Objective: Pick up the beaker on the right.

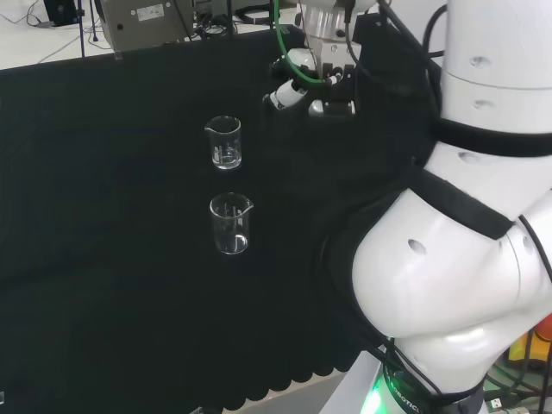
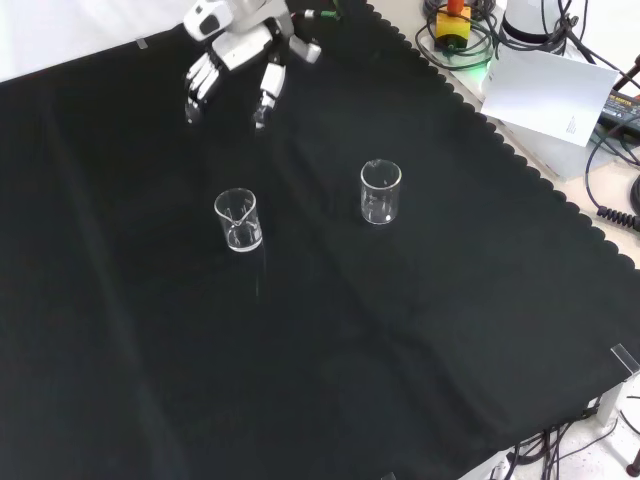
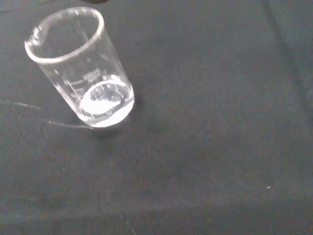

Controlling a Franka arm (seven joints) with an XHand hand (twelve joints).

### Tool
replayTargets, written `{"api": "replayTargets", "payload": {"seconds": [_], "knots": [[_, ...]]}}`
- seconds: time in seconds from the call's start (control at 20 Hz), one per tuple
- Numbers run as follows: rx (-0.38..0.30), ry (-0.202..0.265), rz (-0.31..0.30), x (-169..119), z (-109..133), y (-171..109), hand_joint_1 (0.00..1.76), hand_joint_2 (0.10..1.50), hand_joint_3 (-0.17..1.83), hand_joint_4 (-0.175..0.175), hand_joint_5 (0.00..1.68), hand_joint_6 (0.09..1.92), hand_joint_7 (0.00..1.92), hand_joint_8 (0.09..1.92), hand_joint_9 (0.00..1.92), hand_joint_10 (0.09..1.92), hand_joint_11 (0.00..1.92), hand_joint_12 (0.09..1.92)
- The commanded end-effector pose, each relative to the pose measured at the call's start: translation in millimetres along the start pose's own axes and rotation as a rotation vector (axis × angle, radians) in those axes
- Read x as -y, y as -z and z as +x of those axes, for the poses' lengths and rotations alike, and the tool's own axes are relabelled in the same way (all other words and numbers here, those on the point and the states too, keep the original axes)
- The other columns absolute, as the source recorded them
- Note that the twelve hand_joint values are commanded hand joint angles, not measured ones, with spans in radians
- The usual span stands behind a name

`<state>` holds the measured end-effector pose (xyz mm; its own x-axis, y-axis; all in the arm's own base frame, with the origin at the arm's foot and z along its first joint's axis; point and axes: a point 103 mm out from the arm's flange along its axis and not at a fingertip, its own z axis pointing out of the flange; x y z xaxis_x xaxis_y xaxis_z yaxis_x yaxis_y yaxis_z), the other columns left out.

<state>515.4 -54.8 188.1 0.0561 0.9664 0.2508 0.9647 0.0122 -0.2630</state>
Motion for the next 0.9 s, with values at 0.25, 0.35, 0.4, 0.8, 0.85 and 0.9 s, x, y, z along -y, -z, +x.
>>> {"api": "replayTargets", "payload": {"seconds": [0.25, 0.35, 0.4, 0.8, 0.85, 0.9], "knots": [[-0.206, 0.154, 0.038, -48, 3, -44, 0.73, 0.9, -0.17, -0.055, 0.3, 0.09, 0.07, 0.73, 0.31, 0.7, 0.09, 1.4], [-0.224, 0.17, 0.055, -51, 3, -51, 0.73, 0.89, -0.17, -0.053, 0.26, 0.09, 0.04, 0.71, 0.28, 0.69, 0.06, 1.4], [-0.23, 0.182, 0.064, -53, 4, -55, 0.73, 0.88, -0.17, -0.052, 0.25, 0.09, 0.03, 0.71, 0.27, 0.69, 0.05, 1.41], [-0.312, 0.263, 0.095, -59, 6, -85, 0.75, 0.86, -0.17, -0.05, 0.22, 0.09, 0.01, 0.7, 0.2, 0.68, 0.0, 1.39], [-0.321, 0.271, 0.095, -61, 8, -87, 0.75, 0.86, -0.17, -0.05, 0.21, 0.09, 0.01, 0.7, 0.2, 0.68, 0.0, 1.39], [-0.329, 0.28, 0.096, -62, 10, -88, 0.75, 0.86, -0.17, -0.05, 0.21, 0.09, 0.0, 0.69, 0.19, 0.68, 0.0, 1.38]]}}
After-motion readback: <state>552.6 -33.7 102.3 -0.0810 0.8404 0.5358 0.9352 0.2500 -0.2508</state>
